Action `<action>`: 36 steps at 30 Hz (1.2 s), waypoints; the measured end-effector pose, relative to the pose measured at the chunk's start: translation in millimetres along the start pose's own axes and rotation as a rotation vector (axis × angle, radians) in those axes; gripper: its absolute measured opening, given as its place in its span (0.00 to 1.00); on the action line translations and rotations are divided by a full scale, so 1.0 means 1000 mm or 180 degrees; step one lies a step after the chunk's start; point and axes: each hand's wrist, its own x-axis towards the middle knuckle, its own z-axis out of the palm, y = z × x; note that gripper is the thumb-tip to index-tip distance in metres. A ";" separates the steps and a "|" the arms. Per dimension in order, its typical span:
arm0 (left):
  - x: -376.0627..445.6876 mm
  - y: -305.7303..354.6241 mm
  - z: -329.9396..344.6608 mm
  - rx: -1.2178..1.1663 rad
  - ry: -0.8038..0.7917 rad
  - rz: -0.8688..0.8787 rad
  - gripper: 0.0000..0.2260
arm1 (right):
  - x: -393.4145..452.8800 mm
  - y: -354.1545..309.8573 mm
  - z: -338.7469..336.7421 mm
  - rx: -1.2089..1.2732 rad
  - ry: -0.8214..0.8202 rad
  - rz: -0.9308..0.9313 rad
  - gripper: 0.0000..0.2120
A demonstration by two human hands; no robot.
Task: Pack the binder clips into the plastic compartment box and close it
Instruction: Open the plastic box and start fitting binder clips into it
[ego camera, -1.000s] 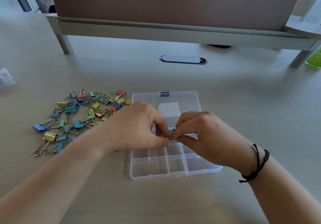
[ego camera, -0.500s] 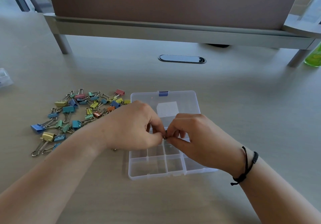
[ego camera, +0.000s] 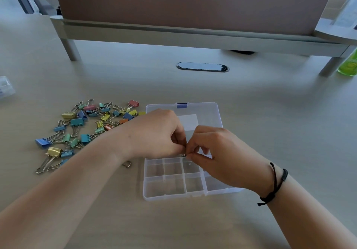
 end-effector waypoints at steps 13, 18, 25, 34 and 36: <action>0.005 0.013 -0.004 0.0283 -0.0191 -0.0083 0.05 | 0.001 0.002 0.006 0.0252 0.0210 0.0096 0.01; -0.002 0.005 -0.003 0.0014 -0.0112 -0.0030 0.06 | 0.002 -0.001 0.007 0.0238 0.0167 0.0260 0.03; -0.011 0.003 -0.001 -0.0139 -0.0122 0.0088 0.05 | 0.002 -0.002 0.004 0.0267 0.0116 0.0357 0.04; -0.013 0.000 0.004 -0.0212 -0.0017 0.0065 0.02 | 0.001 0.002 -0.003 0.0139 -0.0193 0.0299 0.03; -0.013 0.000 0.006 -0.0194 0.0010 0.0085 0.02 | 0.001 0.003 -0.005 0.0124 -0.0235 0.0279 0.03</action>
